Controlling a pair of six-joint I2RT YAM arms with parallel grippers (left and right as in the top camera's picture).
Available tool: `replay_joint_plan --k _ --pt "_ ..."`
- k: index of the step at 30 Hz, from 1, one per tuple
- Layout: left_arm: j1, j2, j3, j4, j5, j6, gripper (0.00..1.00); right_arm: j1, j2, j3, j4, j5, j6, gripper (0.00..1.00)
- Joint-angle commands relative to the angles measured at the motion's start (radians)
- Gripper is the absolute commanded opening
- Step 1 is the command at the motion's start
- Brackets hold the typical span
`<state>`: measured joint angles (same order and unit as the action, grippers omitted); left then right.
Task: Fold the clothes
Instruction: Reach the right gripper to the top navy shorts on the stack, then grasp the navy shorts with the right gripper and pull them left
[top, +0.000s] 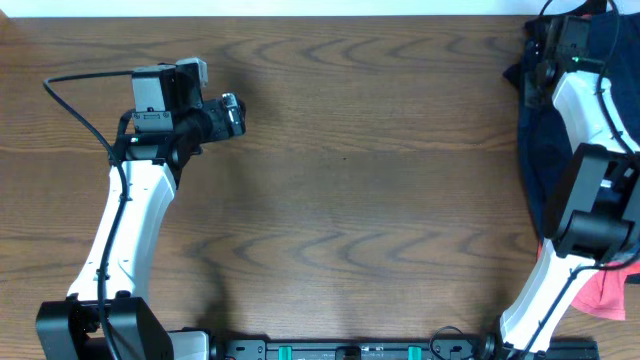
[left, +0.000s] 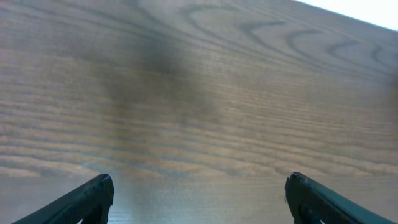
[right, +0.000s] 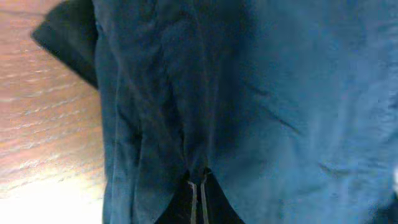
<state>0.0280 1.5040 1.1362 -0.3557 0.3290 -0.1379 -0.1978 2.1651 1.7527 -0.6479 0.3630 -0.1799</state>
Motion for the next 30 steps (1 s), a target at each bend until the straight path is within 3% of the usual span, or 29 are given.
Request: replay_joint_plan --k 1,7,14,22,30 --pt "0.000 -0.001 0.002 0.013 -0.016 -0.005 0.88 0.038 -0.145 0.074 -0.056 0.009 0.030 0.01" --pt "0.000 -0.037 0.002 0.014 -0.016 -0.005 0.88 0.122 -0.277 0.096 -0.165 -0.235 0.043 0.01" --pt "0.035 -0.113 0.002 0.011 -0.016 -0.005 0.88 0.275 -0.283 0.096 -0.240 -0.445 0.057 0.01" --pt "0.127 -0.180 0.002 -0.056 -0.016 -0.005 0.89 0.518 -0.265 0.096 -0.208 -0.457 0.082 0.02" --pt "0.121 -0.174 0.002 -0.124 -0.016 0.014 0.89 0.557 -0.265 0.096 -0.198 -0.520 0.089 0.05"
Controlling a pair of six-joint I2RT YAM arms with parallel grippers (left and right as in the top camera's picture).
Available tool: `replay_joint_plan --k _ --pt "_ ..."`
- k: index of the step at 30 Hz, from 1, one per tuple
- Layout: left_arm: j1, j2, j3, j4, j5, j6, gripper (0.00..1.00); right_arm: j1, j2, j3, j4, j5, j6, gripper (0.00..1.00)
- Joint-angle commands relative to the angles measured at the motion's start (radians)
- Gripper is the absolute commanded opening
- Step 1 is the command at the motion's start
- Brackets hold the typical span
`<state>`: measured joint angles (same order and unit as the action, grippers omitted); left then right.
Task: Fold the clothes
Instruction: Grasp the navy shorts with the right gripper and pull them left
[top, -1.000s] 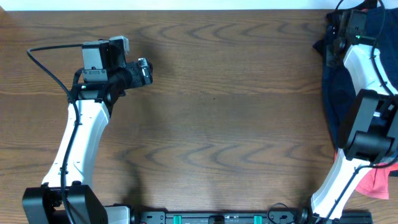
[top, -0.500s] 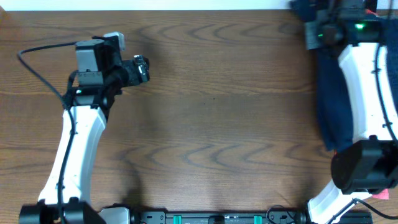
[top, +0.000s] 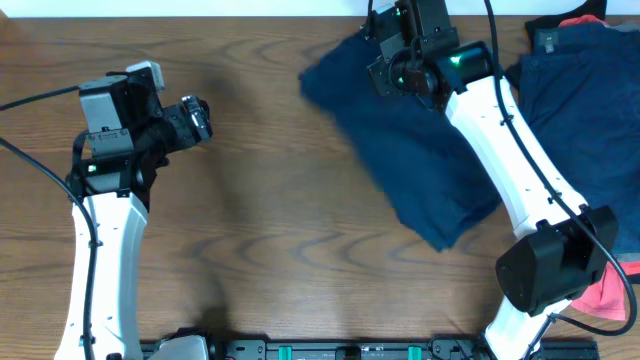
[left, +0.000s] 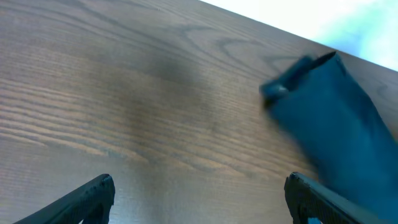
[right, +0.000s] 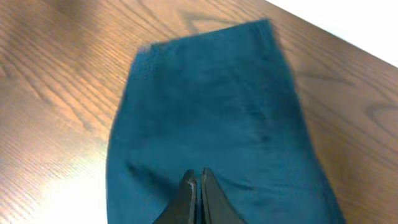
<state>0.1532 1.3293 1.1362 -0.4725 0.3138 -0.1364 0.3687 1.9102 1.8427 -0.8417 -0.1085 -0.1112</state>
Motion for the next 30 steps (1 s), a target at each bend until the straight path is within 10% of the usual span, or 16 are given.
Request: replay_joint_plan --k 1,6,11,30 --pt "-0.004 0.001 0.002 -0.008 0.000 0.013 0.89 -0.010 -0.010 0.006 -0.008 -0.056 0.021 0.08" --pt "-0.004 0.003 0.002 -0.014 0.000 0.012 0.89 -0.016 -0.010 0.006 -0.026 -0.048 0.001 0.63" --pt "-0.028 0.031 -0.002 -0.021 0.018 0.013 0.89 -0.069 0.027 0.006 0.021 -0.030 -0.039 0.79" --pt "-0.056 0.138 -0.003 -0.020 -0.023 0.040 0.89 -0.226 0.383 0.006 0.203 -0.172 -0.204 0.46"
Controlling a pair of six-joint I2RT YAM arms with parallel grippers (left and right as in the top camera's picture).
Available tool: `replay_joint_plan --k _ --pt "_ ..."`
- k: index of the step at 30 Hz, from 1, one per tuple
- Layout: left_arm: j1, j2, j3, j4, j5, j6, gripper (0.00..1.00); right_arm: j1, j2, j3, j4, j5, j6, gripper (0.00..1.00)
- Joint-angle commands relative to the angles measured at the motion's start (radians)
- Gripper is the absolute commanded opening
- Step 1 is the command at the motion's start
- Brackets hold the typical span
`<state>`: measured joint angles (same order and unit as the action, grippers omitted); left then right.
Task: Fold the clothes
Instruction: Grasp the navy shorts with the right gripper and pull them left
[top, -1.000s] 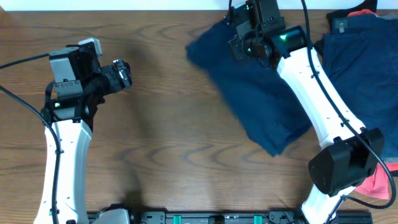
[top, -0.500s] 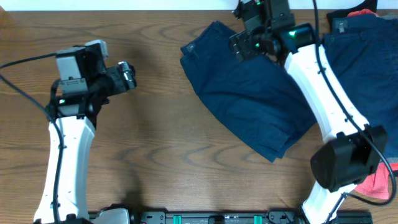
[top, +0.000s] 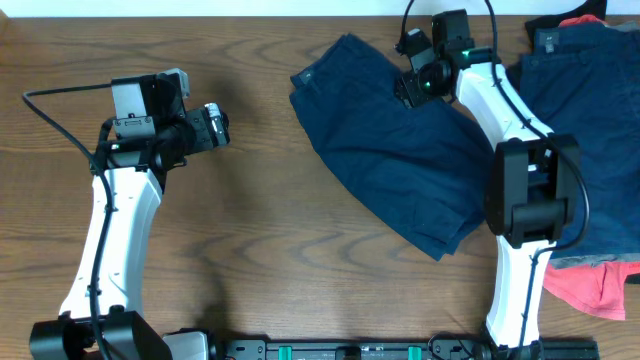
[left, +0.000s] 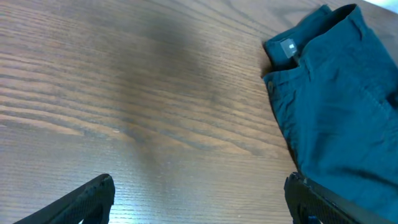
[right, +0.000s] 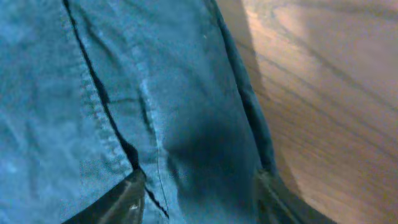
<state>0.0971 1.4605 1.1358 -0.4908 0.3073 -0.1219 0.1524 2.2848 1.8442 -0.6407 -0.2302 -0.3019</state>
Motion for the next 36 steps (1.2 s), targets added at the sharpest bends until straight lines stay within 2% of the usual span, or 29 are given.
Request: replay_joint_plan --k 1,5,8,12,15,19,29,32,34,36 --pt "0.001 0.007 -0.002 -0.002 -0.020 0.025 0.89 -0.011 0.013 0.004 0.002 -0.061 -0.013 0.42" --pt "0.001 0.007 -0.002 -0.002 -0.036 0.025 0.89 -0.014 0.014 0.004 0.009 -0.073 -0.014 0.34" --pt "0.000 0.007 -0.002 -0.003 -0.036 0.025 0.89 -0.017 0.017 0.004 0.019 -0.067 -0.014 0.33" --pt "0.000 0.007 -0.002 -0.003 -0.036 0.025 0.89 -0.023 0.025 0.004 0.048 -0.031 -0.014 0.52" --pt "0.000 0.007 -0.002 -0.003 -0.036 0.025 0.89 -0.029 0.032 0.004 0.071 -0.017 -0.014 0.54" --pt "0.000 0.009 -0.002 -0.003 -0.036 0.025 0.89 -0.035 0.053 0.004 0.087 -0.018 -0.014 0.54" --pt "0.001 0.010 -0.002 -0.003 -0.036 0.025 0.89 -0.035 0.079 0.004 0.077 -0.044 -0.013 0.35" --pt "0.001 0.010 -0.002 -0.003 -0.036 0.025 0.89 -0.035 0.078 0.004 0.068 -0.044 -0.011 0.20" --pt "0.001 0.010 -0.002 -0.003 -0.037 0.025 0.89 -0.035 0.074 0.008 0.059 -0.044 0.009 0.01" --pt "0.003 0.010 -0.002 -0.002 -0.036 0.024 0.89 -0.035 0.061 0.013 0.042 -0.052 0.021 0.01"
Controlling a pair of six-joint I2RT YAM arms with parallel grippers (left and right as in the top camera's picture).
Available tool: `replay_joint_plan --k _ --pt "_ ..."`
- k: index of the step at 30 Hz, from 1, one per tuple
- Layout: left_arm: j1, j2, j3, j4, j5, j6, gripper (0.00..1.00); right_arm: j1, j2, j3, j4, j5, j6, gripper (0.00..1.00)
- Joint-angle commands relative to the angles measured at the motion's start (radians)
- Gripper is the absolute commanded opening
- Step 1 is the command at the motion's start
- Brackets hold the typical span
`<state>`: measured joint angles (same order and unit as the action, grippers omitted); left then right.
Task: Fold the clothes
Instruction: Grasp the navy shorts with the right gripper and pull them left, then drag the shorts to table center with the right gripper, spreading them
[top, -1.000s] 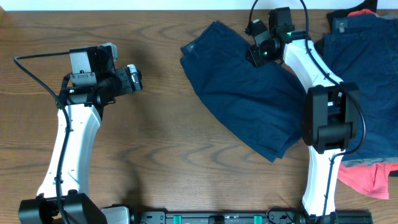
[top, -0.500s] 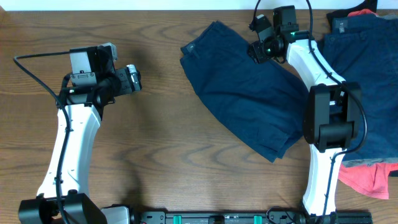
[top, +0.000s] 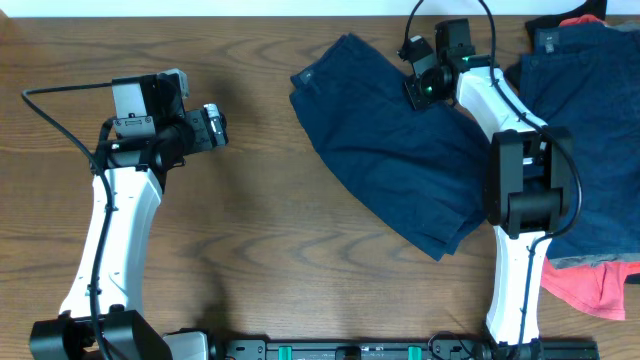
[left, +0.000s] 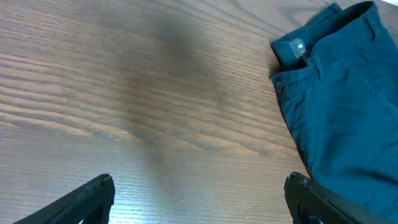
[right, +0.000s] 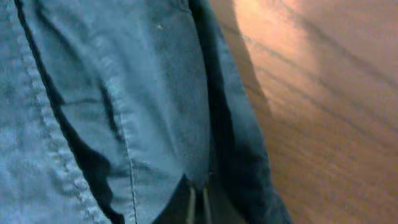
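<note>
A pair of navy shorts (top: 390, 150) lies spread and crumpled on the wooden table (top: 300, 260), right of the middle. My right gripper (top: 418, 88) sits at their upper edge. In the right wrist view it (right: 199, 200) is shut on a fold of the shorts (right: 124, 93), beside a dark seam. My left gripper (top: 218, 125) hovers open over bare wood to the left. Its view shows both fingers (left: 87, 198) wide apart, with the shorts' waistband corner (left: 298, 50) ahead at the right.
A pile of more dark blue clothes (top: 590, 120) lies at the table's right edge, with a red garment (top: 605, 290) under it near the front. The table's far edge runs just behind the shorts.
My right gripper, then open on the shorts' upper edge, is now shut on a fold of that fabric. The left arm and the shorts have barely moved.
My right gripper was first shut on navy cloth at the pile on the far right. Then it held the shorts over the middle of the table. Then the shorts lay spread there with the gripper open, and now it grips their edge again.
</note>
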<state>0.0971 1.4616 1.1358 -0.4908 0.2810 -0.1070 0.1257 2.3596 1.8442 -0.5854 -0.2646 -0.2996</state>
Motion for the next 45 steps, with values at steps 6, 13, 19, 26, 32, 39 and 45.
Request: replay_joint_plan --k 6,13,19,26,32,39,45 --pt "0.047 -0.008 0.003 -0.002 -0.009 0.009 0.89 -0.005 -0.121 0.070 -0.144 -0.043 0.019 0.01" --pt "0.139 -0.080 0.006 0.009 -0.009 0.009 0.89 0.073 -0.285 0.113 -0.329 -0.069 0.018 0.01" --pt "0.228 -0.124 0.006 0.020 -0.009 0.009 0.89 0.264 -0.364 0.113 -0.431 -0.084 0.046 0.01" --pt "0.306 -0.127 0.005 -0.011 -0.009 0.010 0.89 0.579 -0.357 0.107 -0.464 -0.142 0.092 0.01" --pt "0.367 -0.127 0.005 -0.029 -0.010 0.029 0.89 0.792 -0.357 0.107 -0.452 -0.136 0.102 0.05" --pt "0.439 -0.127 0.005 -0.028 -0.009 0.029 0.89 0.860 -0.359 0.115 -0.503 -0.141 0.101 0.58" --pt "0.446 -0.127 0.005 -0.028 -0.004 0.029 0.89 0.716 -0.360 0.136 -0.526 -0.097 0.101 0.82"
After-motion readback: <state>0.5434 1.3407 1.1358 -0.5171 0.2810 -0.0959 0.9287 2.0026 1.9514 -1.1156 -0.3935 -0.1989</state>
